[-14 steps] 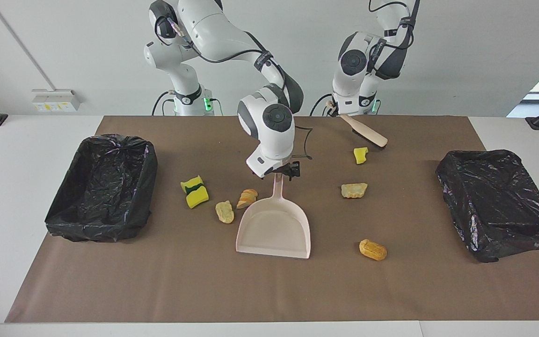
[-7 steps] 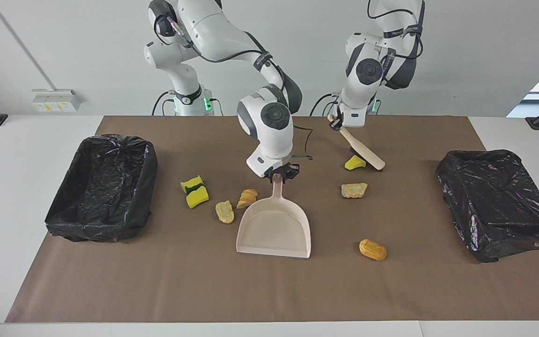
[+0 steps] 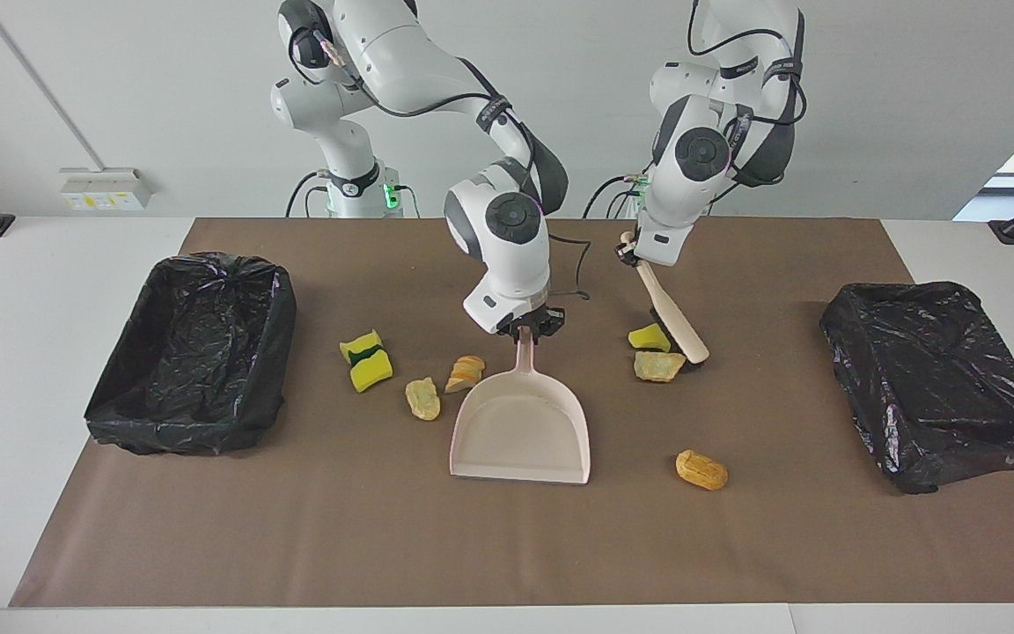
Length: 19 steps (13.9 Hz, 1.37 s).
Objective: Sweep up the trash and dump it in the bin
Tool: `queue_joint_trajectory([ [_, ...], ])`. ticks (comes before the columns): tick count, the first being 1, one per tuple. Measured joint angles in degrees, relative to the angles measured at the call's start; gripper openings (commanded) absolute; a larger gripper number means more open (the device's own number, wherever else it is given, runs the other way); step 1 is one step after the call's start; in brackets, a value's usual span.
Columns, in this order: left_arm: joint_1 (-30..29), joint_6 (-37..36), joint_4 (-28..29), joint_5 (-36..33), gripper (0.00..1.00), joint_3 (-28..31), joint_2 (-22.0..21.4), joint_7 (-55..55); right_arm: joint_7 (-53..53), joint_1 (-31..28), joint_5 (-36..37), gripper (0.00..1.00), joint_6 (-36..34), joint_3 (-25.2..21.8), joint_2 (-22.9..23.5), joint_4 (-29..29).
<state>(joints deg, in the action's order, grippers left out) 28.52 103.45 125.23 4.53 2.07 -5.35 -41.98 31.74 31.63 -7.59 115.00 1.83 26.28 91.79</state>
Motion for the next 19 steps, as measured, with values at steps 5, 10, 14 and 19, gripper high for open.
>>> queue_joint_trajectory([
  [5, -3.89, -1.18, -0.85, -1.97, 0.00, 0.01, 0.45, 11.39, -21.43, -6.34, 0.35, 0.00, -8.58, -0.29, -7.31, 0.21],
  [10, -4.24, -1.45, 2.76, -3.73, 0.00, -0.59, -0.66, 13.97, -36.17, -7.57, 8.06, 0.00, -11.77, 0.03, -10.24, 2.22],
  [14, -3.90, 1.61, 6.06, -3.83, 0.00, -1.10, -2.67, 14.45, -48.81, -7.15, 8.71, 0.00, -11.69, 0.11, -10.73, 5.48],
  [19, -3.29, 4.89, 9.04, -3.83, 0.00, -1.53, -4.66, 14.59, -62.44, -4.25, 7.59, 0.00, -12.87, 0.92, -11.47, 9.34],
])
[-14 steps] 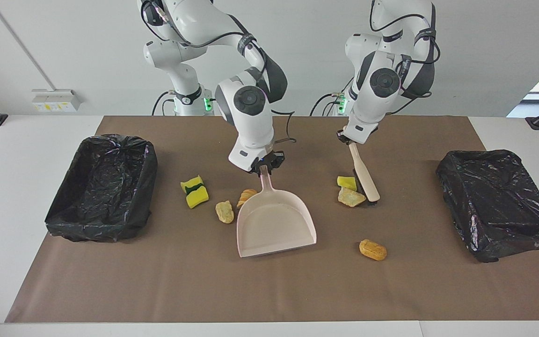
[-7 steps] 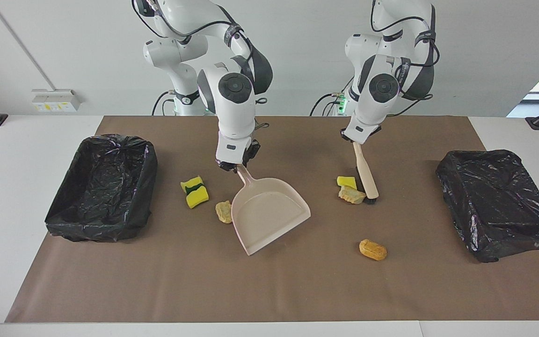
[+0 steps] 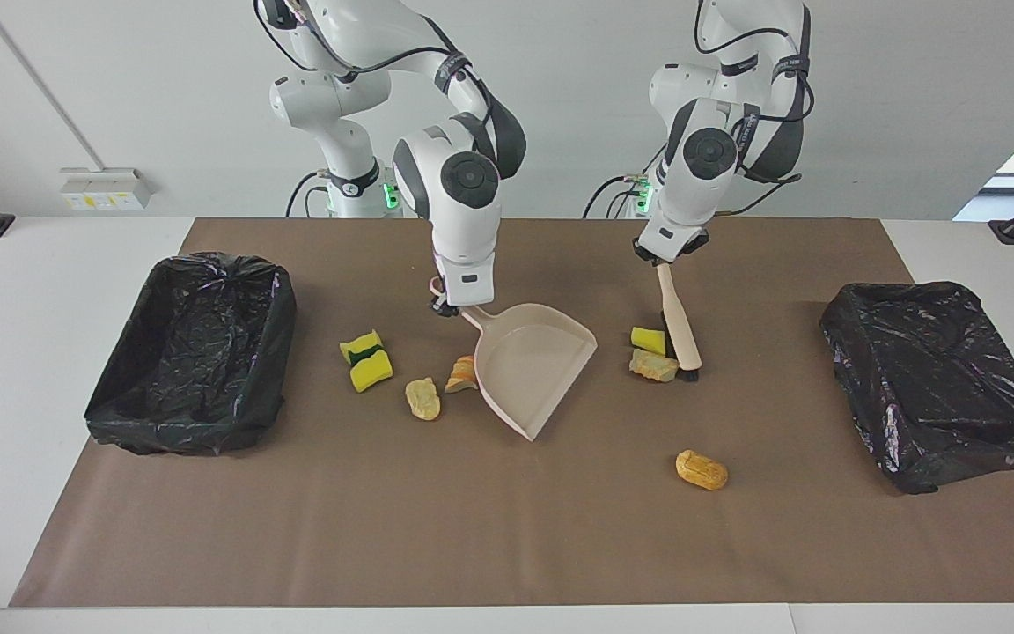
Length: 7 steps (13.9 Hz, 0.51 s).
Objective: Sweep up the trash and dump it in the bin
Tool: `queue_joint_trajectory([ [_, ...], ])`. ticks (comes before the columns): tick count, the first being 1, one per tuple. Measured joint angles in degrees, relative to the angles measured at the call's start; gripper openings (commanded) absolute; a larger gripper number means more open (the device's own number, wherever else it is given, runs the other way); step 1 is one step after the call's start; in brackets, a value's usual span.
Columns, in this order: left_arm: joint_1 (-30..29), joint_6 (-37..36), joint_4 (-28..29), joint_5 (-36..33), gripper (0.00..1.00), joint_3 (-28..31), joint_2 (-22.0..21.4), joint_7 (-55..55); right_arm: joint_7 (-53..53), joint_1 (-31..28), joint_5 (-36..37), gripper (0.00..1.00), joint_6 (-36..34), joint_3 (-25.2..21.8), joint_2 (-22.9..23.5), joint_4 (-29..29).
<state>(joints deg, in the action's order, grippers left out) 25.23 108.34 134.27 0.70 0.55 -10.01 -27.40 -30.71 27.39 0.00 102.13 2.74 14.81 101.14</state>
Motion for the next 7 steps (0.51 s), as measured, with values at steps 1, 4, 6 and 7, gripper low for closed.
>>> queue_joint_trajectory([
  [1, 0.00, 0.43, 0.04, 0.00, 0.00, 0.00, 0.00, 0.25, -2.19, 0.33, -0.06, 0.00, 0.00, 0.04, -0.22, 0.96],
  [4, 0.00, 2.55, 0.27, 0.00, 0.00, -0.02, 0.03, 0.83, -4.01, 1.54, -0.01, 0.00, 1.23, 0.06, -0.07, 3.06],
  [6, 0.03, 3.76, 0.38, 0.01, 0.00, -0.07, 0.08, 1.94, -4.09, 2.24, 0.01, 0.00, 2.77, 0.11, 0.13, 3.60],
  [7, 0.21, 4.29, 0.45, 0.02, 0.00, -0.19, 0.16, 2.52, -4.33, 2.60, 0.01, 0.00, 2.95, 0.14, 0.15, 3.71],
])
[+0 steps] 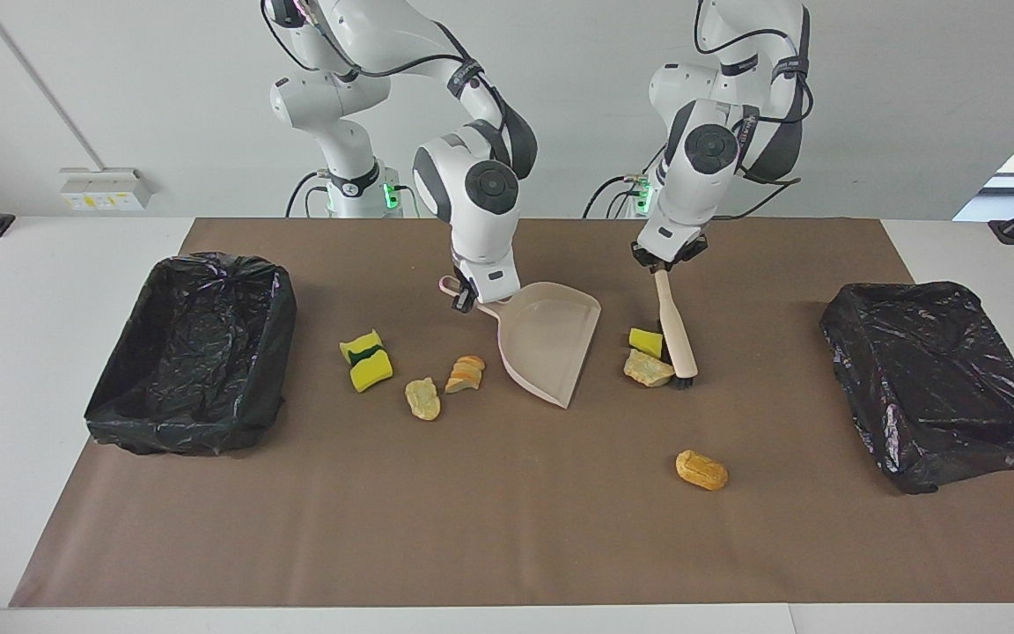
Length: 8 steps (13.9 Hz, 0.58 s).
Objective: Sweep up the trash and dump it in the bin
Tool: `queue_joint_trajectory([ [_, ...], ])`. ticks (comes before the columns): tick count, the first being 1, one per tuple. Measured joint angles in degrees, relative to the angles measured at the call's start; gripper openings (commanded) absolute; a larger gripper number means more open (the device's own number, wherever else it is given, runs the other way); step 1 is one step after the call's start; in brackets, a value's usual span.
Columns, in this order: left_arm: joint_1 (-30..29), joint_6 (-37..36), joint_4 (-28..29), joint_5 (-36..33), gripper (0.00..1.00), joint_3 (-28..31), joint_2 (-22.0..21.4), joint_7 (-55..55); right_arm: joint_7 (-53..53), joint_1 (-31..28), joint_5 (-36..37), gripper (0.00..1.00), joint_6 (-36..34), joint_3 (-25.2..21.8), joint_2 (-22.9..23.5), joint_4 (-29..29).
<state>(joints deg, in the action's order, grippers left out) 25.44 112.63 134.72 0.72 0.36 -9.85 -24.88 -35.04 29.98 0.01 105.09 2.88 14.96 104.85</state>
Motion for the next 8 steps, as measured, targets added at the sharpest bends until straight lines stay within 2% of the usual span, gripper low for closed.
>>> queue_joint_trajectory([
  [8, 9.36, 2.26, 0.14, 3.19, 0.00, -0.23, 0.26, -0.47, -0.08, 1.72, 0.01, 0.00, 0.06, 0.01, 0.00, 0.14],
])
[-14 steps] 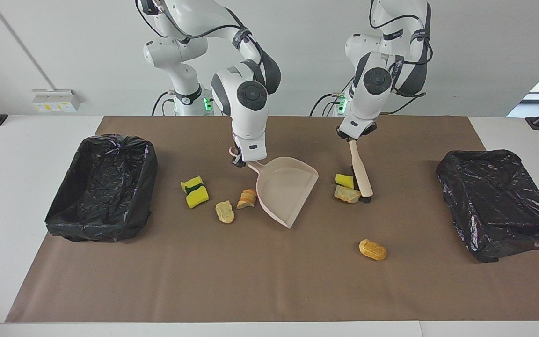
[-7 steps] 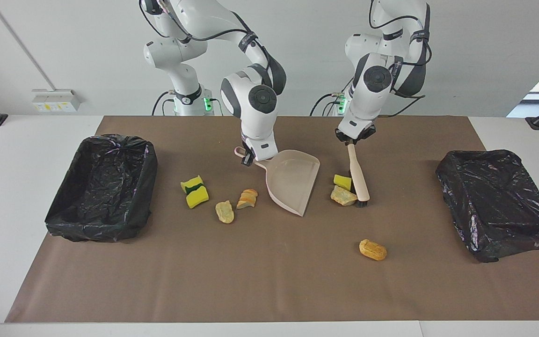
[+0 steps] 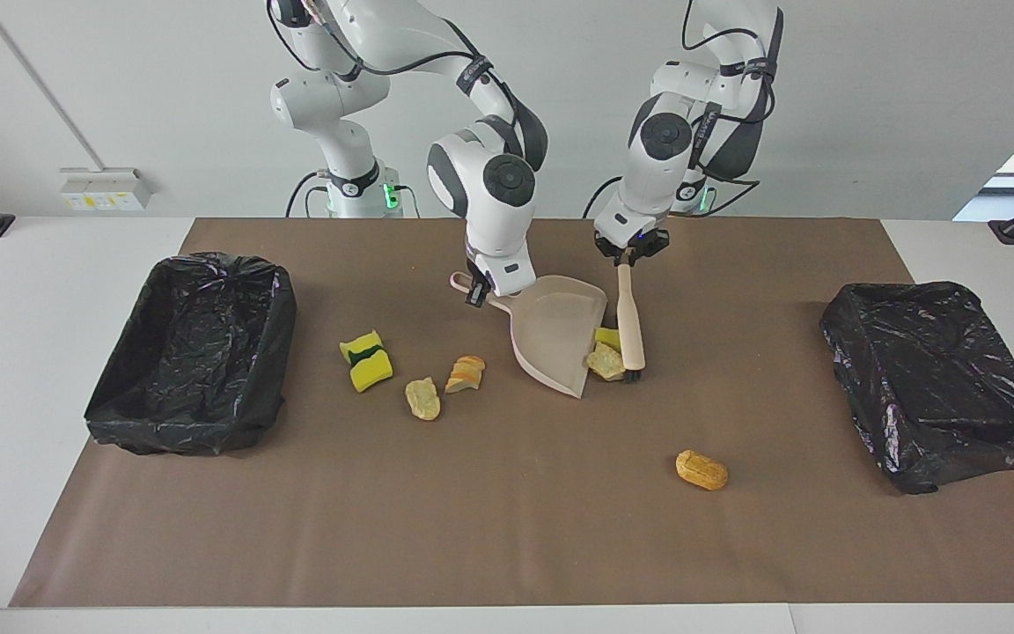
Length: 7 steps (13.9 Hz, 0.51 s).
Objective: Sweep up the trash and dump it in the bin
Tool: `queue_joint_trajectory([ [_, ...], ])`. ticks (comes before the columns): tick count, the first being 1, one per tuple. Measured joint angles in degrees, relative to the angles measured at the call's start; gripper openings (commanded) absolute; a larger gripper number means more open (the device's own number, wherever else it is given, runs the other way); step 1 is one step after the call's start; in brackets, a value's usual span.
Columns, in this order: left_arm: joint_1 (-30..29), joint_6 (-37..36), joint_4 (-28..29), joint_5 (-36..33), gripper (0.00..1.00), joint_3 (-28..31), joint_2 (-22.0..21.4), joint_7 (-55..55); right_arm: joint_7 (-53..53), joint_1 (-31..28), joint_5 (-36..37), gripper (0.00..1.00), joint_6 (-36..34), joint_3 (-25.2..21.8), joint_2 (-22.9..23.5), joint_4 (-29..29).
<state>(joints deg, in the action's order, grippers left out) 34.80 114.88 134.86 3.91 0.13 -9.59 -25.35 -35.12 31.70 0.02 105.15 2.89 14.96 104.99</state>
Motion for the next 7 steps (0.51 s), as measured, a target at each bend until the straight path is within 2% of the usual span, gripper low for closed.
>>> queue_joint_trajectory([
  [3, 2.86, -1.40, -1.25, 3.47, 0.00, -0.12, -0.42, -0.10, 0.06, 0.00, 0.00, 0.00, 0.00, -0.09, 0.00, 0.02],
  [7, 3.29, -7.56, -6.54, 5.91, 0.00, 0.01, -1.24, 0.05, 0.88, 0.19, -0.01, 0.00, 0.00, -0.02, -0.02, -0.01],
])
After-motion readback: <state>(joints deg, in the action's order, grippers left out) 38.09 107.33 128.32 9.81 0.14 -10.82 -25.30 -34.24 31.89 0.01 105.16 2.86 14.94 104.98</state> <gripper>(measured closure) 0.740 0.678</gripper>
